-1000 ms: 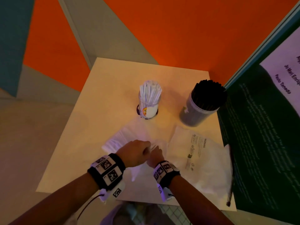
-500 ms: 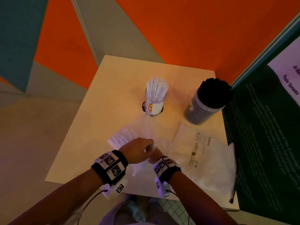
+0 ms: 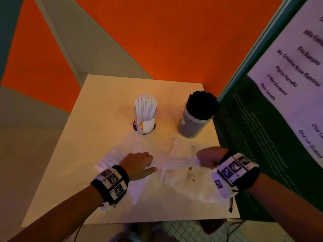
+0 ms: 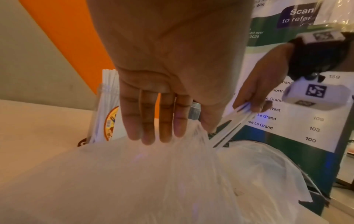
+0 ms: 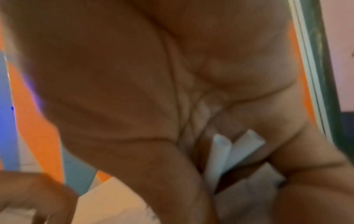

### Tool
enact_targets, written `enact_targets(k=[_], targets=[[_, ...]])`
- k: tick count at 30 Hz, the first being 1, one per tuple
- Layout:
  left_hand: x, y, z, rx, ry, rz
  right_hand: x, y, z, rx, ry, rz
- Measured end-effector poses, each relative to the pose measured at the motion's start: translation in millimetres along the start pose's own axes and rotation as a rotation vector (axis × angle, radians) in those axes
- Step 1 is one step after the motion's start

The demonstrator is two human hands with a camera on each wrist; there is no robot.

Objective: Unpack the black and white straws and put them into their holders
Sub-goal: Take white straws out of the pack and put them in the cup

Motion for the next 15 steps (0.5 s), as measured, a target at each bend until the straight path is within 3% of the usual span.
enact_targets(k=[4, 7, 13, 15], targets=[[-33, 7, 15, 0.095, 0.019, 0.264, -33, -47, 39, 0.130, -0.038, 0.153], [-64, 13, 28, 0.188, -0.010, 0.438, -54, -62, 36, 0.109, -0.051, 0.221], [-94, 17, 25, 0.123, 0.063, 0.464, -75, -47, -21, -0.240, 0.007, 0.274], [-95, 15, 8, 0.013, 0.043, 0.400, -82, -40, -30, -0.362, 0.217, 0.352]])
Point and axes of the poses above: each hand's wrist, its own y-axis towards the middle knuckle, its own x-axis out of the palm, z = x × y, the point moved 4 cm from there along y, towards the middle knuckle, and after that the axes turned 9 degrees about -z, right-handed, at the moved point
